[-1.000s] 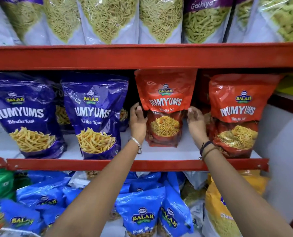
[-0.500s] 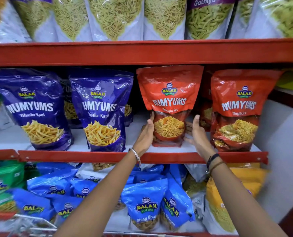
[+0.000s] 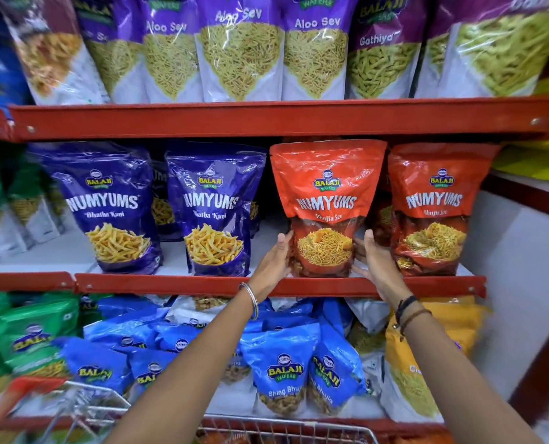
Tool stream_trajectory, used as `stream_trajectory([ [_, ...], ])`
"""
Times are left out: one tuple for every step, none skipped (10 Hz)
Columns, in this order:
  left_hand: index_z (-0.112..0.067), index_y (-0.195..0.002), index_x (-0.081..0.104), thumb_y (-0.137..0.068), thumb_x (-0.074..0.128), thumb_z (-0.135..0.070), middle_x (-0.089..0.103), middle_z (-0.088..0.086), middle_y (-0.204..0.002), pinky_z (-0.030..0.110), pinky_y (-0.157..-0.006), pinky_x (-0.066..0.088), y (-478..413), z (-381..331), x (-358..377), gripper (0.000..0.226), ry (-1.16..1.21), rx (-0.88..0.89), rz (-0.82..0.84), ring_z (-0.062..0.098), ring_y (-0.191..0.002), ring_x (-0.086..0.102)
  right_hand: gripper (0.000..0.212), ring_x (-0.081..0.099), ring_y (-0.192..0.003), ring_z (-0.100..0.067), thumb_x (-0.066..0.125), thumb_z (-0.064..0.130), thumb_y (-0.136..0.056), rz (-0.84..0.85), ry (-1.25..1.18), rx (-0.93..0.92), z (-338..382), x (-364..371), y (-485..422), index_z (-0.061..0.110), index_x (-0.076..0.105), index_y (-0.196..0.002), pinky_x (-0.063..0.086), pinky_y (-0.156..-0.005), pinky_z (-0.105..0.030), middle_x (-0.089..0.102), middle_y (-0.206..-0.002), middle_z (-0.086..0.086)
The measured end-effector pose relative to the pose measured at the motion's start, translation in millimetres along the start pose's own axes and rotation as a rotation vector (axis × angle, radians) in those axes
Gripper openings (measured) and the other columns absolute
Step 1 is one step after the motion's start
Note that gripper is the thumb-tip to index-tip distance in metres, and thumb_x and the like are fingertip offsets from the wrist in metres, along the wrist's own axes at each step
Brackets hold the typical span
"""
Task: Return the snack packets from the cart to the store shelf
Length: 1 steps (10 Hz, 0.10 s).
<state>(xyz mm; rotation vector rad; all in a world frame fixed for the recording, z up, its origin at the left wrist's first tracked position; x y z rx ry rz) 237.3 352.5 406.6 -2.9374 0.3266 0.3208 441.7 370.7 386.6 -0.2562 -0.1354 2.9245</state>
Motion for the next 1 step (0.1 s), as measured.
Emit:
stream_trajectory([
  [-0.027,-0.135,0.036,-0.092,0.025,-0.049,0.042,-0.001,-0.143,0.043,-0.114,0.031,13.7,-3.2,-18.3,0.05,-0.072,0.166,-0.178,0.016,-0.133,0.038,0.077,0.052,-0.109,-0.051,0.04,0.064,-0.084,-0.131,0.048,-0.098,-19.0,-9.0,26.7,-0.004,0.049,-0.118,0.041,-0.095,-0.068,0.053,-0.119,-0.038],
])
Point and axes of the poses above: each hand's wrist, its own y-axis away from the middle knuckle, its own x-axis out of the palm, z = x × y, the point moved 8 cm from there along -y, towards the middle knuckle
